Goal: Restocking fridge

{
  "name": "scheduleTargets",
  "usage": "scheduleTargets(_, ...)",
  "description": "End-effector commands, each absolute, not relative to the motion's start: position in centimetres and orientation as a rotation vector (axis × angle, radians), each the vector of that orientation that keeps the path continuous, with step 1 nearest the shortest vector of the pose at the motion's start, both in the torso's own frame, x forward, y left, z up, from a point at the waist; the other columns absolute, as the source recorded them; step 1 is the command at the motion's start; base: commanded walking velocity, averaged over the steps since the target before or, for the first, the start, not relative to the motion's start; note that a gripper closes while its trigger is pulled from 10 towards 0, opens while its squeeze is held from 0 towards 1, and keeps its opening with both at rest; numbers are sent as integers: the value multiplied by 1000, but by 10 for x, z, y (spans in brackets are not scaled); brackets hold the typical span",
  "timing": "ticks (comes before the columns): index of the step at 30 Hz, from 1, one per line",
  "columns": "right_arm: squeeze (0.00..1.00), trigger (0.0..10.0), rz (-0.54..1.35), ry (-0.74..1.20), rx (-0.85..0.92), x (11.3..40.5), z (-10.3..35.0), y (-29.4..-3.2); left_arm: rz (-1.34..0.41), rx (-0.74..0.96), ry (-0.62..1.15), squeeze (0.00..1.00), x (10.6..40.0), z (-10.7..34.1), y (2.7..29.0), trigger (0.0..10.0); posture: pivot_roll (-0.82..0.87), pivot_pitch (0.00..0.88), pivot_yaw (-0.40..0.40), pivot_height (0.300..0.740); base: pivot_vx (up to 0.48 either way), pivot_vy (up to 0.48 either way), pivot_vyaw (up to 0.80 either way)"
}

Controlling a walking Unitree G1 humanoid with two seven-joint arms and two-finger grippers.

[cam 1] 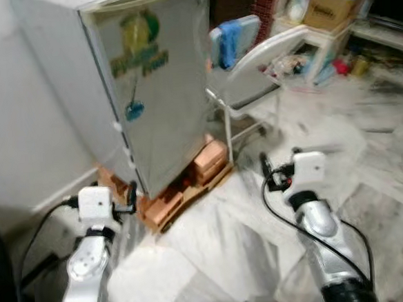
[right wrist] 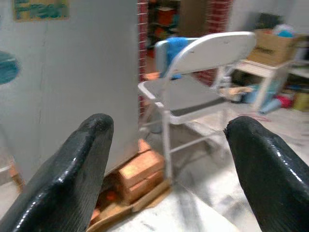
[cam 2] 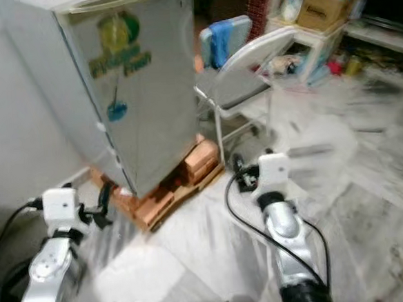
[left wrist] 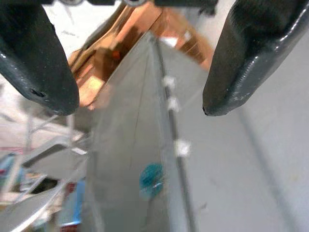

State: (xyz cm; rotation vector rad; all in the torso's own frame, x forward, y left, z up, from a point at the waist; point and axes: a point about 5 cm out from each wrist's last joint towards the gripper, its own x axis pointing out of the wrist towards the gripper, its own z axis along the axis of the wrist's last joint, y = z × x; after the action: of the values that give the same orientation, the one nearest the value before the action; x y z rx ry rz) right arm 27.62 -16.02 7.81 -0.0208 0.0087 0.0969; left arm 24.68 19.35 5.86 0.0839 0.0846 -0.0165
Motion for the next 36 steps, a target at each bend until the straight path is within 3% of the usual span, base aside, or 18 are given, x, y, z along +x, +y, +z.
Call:
scheduleTargets(1, 0, 10000, 57, 1, -41, 277, 80, -171, -54, 74, 58, 0, 252, 63, 182, 10000, -38, 0, -12, 740, 0, 416, -800)
scheduleTargets(9, 0, 10000, 55, -11, -44, 280, 82, -172, -71, 77, 44, 0, 254, 66, 179, 10000, -38, 0, -14, 740, 312, 363, -456)
scheduleTargets(27, 0, 10000, 60, -31, -68, 286, 87, -171, -56, 58, 36, 0, 258, 68, 181, 10000, -31, 0, -11, 740, 309, 366, 0)
scheduleTargets(36, 0, 10000, 60, -32, -78, 287, 86, -170, -71, 83, 23, 0, 261, 70, 178, 10000, -32, 0, -7, 740, 0, 434, 0)
